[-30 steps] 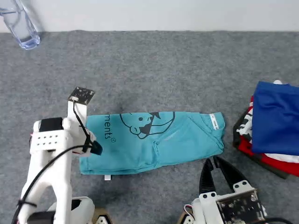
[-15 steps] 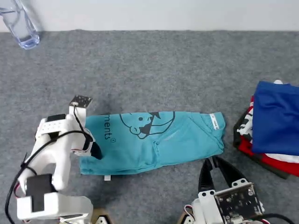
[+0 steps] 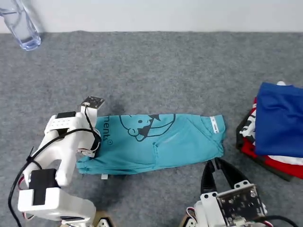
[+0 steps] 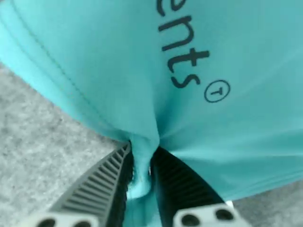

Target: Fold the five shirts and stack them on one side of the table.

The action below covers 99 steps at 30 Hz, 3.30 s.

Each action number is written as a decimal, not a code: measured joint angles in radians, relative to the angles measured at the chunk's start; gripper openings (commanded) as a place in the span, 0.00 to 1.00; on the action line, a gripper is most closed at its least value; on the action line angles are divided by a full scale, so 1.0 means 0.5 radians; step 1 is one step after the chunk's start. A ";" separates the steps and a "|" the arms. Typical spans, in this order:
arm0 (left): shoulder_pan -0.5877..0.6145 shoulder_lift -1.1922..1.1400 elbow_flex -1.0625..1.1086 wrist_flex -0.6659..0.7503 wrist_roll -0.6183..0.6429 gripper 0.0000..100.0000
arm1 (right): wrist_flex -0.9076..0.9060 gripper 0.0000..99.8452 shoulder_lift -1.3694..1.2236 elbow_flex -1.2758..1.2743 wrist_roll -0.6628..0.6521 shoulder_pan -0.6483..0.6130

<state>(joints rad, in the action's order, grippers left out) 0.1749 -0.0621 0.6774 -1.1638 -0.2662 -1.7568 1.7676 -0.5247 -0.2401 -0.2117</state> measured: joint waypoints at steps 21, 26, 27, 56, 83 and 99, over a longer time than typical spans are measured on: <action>0.356 0.193 -0.488 -0.543 -0.252 0.01 | 0.000 0.06 0.000 0.000 0.000 0.000; 0.015 0.623 -0.488 -0.736 -0.034 0.01 | 0.000 0.06 0.000 0.000 0.000 0.000; -0.077 0.709 -0.488 -0.761 0.031 0.01 | 0.000 0.06 0.000 0.000 0.000 0.000; -1.771 0.009 -1.077 -0.408 0.617 0.13 | 0.000 0.06 -0.006 0.249 0.000 0.000; -1.522 -0.147 -0.942 -0.224 0.687 0.01 | 0.000 0.06 -0.006 0.221 0.000 0.000; -1.734 -0.783 -1.728 -0.012 0.813 0.01 | 0.000 0.06 -0.006 0.218 0.000 0.000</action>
<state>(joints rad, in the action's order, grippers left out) -0.6920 -0.4534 -0.1864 -1.1699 0.1404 -1.7568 1.7645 -0.4158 -0.2401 -0.2117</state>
